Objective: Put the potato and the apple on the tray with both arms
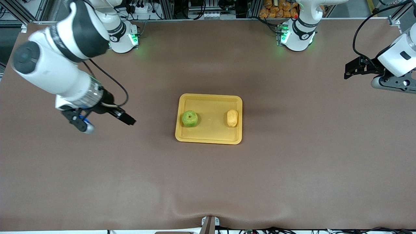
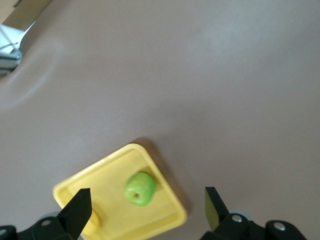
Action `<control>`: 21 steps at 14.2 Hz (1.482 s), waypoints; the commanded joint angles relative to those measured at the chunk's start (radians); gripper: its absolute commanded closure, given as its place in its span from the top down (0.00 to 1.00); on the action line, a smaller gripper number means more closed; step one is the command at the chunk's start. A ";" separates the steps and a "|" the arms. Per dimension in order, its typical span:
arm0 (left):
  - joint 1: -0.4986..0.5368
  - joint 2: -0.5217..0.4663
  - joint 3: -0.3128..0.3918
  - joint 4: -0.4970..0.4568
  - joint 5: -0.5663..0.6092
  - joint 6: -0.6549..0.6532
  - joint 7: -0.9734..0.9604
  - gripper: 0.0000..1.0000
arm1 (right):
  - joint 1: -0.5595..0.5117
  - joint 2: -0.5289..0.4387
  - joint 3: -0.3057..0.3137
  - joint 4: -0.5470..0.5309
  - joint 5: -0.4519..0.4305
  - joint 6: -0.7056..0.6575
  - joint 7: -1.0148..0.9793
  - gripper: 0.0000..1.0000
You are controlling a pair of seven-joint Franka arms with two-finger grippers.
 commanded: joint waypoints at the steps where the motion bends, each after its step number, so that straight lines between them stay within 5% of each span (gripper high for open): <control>1: 0.002 0.003 0.000 0.012 -0.023 -0.003 0.000 1.00 | -0.078 -0.109 0.011 -0.040 0.003 -0.072 -0.158 1.00; 5: 0.003 0.003 0.000 0.011 -0.021 -0.003 0.000 1.00 | -0.098 -0.130 -0.010 0.065 -0.136 -0.239 -0.238 1.00; 9: 0.003 0.003 0.002 0.012 -0.023 -0.003 0.000 1.00 | -0.039 -0.126 -0.148 0.228 -0.144 -0.457 -0.434 1.00; 12: 0.003 0.003 0.002 0.012 -0.021 -0.003 0.002 1.00 | -0.037 -0.129 -0.204 0.239 -0.142 -0.513 -0.551 1.00; 21: 0.006 0.005 0.002 0.009 -0.020 0.011 0.002 1.00 | -0.040 -0.135 -0.245 0.236 -0.141 -0.537 -0.717 1.00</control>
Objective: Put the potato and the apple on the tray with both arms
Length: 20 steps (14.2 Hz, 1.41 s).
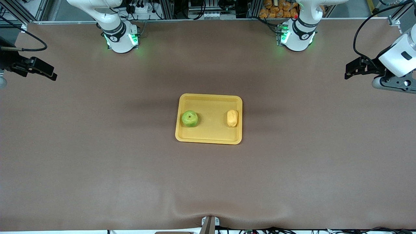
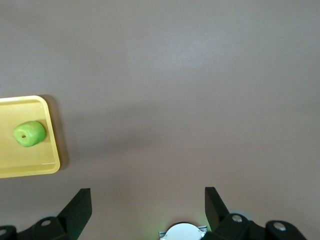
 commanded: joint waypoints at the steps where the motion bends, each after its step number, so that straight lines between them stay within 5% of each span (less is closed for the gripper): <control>1: 0.002 0.006 0.000 0.010 -0.019 0.009 0.000 1.00 | 0.011 -0.001 -0.054 0.015 -0.008 -0.017 -0.115 1.00; 6: 0.004 0.004 0.000 0.009 -0.012 0.009 0.000 1.00 | 0.001 0.010 -0.057 0.101 -0.036 -0.012 -0.128 1.00; 16: 0.004 0.003 -0.001 0.004 0.004 0.036 -0.015 1.00 | 0.015 0.011 -0.040 0.105 -0.068 -0.009 -0.112 1.00; 20: 0.002 0.003 0.000 0.006 0.008 0.036 -0.015 1.00 | 0.008 0.010 -0.071 0.105 0.075 -0.017 -0.150 1.00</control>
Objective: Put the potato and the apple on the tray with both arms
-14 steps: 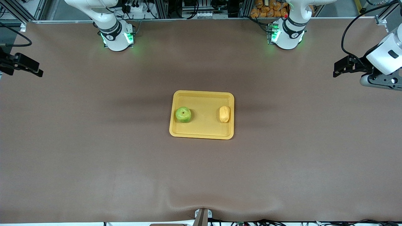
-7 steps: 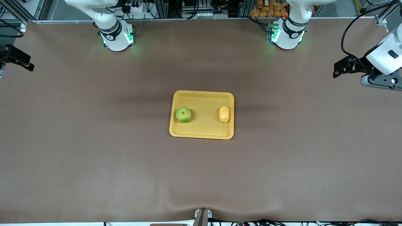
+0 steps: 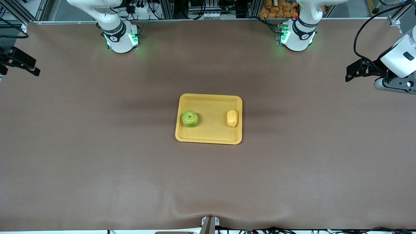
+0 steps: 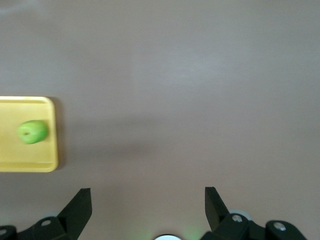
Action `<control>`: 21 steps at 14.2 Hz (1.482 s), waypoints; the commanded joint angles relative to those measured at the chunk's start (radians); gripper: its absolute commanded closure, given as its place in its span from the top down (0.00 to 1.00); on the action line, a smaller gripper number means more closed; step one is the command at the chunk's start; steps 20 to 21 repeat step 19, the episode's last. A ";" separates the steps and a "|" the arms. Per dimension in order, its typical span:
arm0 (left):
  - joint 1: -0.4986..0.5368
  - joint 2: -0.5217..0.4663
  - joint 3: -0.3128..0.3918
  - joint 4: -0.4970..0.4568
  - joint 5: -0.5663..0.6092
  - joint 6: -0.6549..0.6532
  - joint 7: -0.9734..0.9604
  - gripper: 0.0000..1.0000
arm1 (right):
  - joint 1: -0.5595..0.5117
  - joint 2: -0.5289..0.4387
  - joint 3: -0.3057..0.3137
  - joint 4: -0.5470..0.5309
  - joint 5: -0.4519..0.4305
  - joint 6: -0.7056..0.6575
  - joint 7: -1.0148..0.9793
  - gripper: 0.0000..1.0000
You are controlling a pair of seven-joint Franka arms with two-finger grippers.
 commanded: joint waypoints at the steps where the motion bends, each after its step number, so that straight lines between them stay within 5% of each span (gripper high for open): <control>1: 0.001 0.002 -0.002 0.007 0.028 0.008 -0.008 1.00 | -0.001 0.005 -0.046 0.019 0.025 -0.018 -0.064 1.00; 4: 0.001 0.003 -0.005 0.006 0.033 0.012 -0.008 1.00 | 0.001 0.001 -0.086 0.013 -0.012 -0.079 -0.076 1.00; 21: 0.003 0.003 -0.005 0.003 0.031 0.012 -0.010 1.00 | 0.018 -0.105 -0.075 -0.125 -0.035 -0.003 -0.118 1.00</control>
